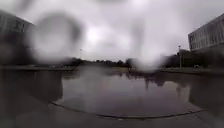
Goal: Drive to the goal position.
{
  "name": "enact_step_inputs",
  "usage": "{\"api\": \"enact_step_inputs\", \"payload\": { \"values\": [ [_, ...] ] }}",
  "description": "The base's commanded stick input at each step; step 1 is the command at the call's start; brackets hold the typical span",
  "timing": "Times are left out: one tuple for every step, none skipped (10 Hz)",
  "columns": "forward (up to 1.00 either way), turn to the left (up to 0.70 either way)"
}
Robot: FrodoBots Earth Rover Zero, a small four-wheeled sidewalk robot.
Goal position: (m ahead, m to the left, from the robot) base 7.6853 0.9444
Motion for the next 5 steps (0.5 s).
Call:
{"api": "enact_step_inputs", "payload": {
  "values": [
    [0.70, 0.00],
    [0.70, 0.00],
    [0.70, 0.00],
    [0.70, 0.00],
    [0.70, 0.00]
  ]
}}
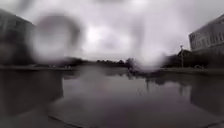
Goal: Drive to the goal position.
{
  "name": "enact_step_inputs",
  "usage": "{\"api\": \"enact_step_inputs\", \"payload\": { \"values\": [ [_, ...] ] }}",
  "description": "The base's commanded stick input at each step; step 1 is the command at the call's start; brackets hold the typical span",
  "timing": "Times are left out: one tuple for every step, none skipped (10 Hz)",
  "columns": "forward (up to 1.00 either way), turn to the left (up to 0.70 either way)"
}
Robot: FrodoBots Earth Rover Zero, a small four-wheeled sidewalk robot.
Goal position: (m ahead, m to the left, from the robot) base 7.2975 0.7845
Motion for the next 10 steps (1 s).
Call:
{"api": "enact_step_inputs", "payload": {
  "values": [
    [0.70, 0.00],
    [0.70, 0.00],
    [0.70, 0.00],
    [0.70, 0.00],
    [0.70, 0.00],
    [0.70, 0.00],
    [0.70, 0.00],
    [0.70, 0.00],
    [0.70, 0.00],
    [0.70, 0.00]
  ]
}}
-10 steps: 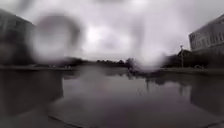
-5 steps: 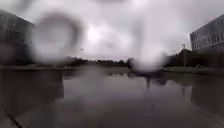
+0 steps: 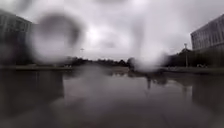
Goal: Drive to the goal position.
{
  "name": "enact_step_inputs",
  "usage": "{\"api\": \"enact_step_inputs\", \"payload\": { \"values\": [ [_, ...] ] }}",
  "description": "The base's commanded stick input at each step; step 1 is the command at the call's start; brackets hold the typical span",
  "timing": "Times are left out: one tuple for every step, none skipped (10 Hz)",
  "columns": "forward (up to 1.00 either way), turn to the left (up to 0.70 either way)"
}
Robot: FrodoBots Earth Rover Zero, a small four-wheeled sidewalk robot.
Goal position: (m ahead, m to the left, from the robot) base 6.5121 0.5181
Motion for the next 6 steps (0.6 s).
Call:
{"api": "enact_step_inputs", "payload": {
  "values": [
    [0.70, 0.00],
    [0.70, 0.00],
    [0.70, 0.00],
    [0.70, 0.00],
    [0.70, 0.00],
    [0.70, 0.00]
  ]
}}
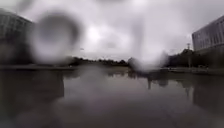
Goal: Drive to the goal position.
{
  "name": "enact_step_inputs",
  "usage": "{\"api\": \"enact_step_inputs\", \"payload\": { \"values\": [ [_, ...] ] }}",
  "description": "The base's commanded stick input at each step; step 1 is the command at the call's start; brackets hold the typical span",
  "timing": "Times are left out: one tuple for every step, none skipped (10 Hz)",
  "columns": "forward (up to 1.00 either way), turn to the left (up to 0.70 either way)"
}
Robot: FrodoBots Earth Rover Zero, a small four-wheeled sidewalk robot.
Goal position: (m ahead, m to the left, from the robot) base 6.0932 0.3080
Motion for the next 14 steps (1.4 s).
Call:
{"api": "enact_step_inputs", "payload": {
  "values": [
    [0.70, 0.00],
    [0.70, 0.00],
    [0.70, 0.00],
    [0.70, 0.00],
    [0.70, 0.00],
    [0.70, 0.00],
    [0.70, 0.00],
    [0.70, 0.00],
    [0.70, 0.00],
    [0.70, 0.00],
    [0.70, 0.00],
    [0.70, 0.00],
    [0.70, 0.00],
    [0.70, 0.00]
  ]
}}
